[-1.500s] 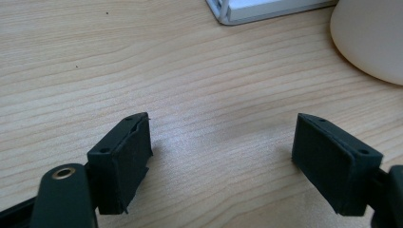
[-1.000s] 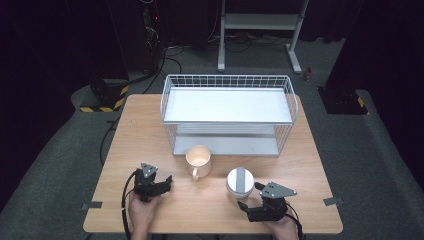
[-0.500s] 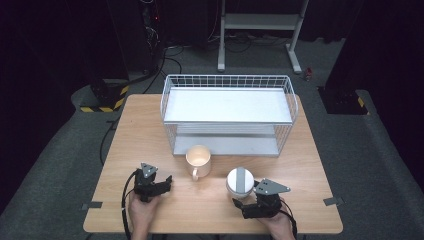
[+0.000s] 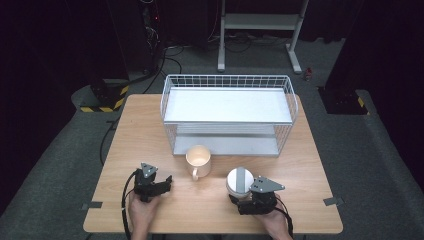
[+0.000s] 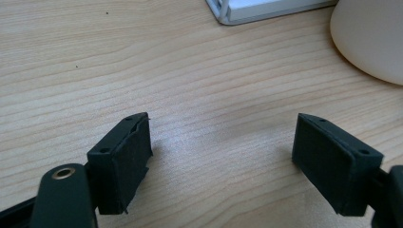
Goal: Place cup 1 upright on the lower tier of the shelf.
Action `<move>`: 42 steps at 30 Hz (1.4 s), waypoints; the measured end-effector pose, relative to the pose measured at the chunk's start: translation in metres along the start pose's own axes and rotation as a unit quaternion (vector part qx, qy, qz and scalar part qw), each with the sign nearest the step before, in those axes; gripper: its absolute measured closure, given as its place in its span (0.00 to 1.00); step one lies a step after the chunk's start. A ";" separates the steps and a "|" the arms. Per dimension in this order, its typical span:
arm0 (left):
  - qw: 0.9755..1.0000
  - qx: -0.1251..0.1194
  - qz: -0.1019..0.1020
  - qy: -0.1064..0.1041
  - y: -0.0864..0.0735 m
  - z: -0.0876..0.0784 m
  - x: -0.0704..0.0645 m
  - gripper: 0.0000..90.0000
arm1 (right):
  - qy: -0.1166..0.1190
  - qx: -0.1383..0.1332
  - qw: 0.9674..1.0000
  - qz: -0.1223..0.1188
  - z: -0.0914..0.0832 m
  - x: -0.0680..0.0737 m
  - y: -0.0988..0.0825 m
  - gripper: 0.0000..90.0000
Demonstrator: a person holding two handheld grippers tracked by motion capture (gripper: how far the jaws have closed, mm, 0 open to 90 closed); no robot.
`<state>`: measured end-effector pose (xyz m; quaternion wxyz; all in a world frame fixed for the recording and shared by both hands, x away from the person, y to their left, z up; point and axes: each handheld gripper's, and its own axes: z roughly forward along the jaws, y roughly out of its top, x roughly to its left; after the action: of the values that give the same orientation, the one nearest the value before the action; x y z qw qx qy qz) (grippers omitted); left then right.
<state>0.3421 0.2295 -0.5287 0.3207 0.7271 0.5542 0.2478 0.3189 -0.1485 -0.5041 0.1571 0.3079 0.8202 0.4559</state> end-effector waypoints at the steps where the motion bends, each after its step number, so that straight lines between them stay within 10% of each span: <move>1: 1.000 0.000 0.000 0.000 0.000 0.000 0.000 0.23 | 0.000 -0.002 1.000 0.001 0.000 0.000 0.000 0.15; 42: 1.000 0.000 -0.001 0.001 0.000 0.000 0.000 0.23 | -0.005 -0.024 1.000 -0.007 0.001 -0.009 0.007 0.20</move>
<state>0.3421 0.2295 -0.5287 0.3207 0.7266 0.5547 0.2481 0.3288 -0.1512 -0.4991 0.1722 0.3007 0.8103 0.4726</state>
